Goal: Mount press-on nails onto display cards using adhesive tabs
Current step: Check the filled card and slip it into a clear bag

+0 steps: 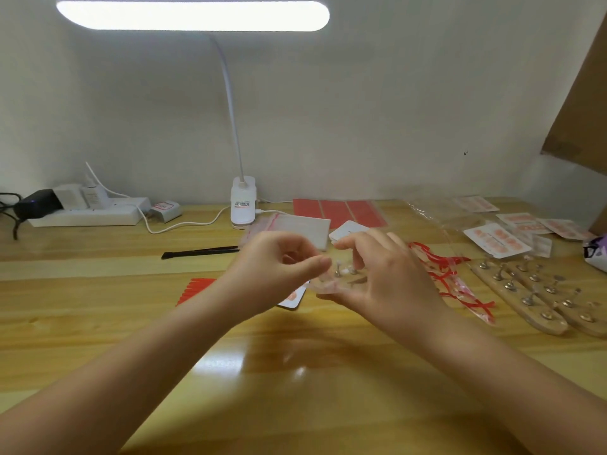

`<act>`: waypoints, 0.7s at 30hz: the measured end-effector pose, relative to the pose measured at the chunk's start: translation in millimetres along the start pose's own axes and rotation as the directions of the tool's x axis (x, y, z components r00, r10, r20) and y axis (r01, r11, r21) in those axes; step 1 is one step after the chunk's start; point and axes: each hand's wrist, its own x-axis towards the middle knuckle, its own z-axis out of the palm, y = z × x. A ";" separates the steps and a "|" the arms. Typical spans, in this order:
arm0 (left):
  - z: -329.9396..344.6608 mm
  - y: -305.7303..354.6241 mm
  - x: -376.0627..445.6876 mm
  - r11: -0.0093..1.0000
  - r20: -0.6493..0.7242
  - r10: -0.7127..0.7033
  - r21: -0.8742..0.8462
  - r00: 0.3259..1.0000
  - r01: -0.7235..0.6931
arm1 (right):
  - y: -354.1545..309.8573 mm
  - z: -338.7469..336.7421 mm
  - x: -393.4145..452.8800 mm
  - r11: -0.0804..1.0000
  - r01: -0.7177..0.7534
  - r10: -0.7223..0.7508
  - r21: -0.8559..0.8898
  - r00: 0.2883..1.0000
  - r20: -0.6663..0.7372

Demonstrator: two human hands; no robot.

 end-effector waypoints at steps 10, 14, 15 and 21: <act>6.0 -2.6 -2.7 0.976 0.013 0.179 0.124 0.984 -0.180 | -0.8 0.5 1.2 0.989 -0.149 0.148 0.017 0.986 0.071; -3.5 -9.7 4.3 0.992 -0.064 0.124 0.012 0.990 -0.123 | 6.0 -9.1 7.1 0.784 -0.386 0.205 0.485 0.900 0.385; -5.3 -11.0 5.2 0.993 -0.056 0.116 -0.005 0.992 -0.116 | 9.0 -10.2 7.5 0.734 -0.400 0.163 0.549 0.889 0.429; -7.2 -11.8 7.5 0.998 -0.040 0.061 -0.031 0.997 -0.062 | 18.0 2.9 4.7 0.546 -0.481 0.227 0.686 0.873 0.431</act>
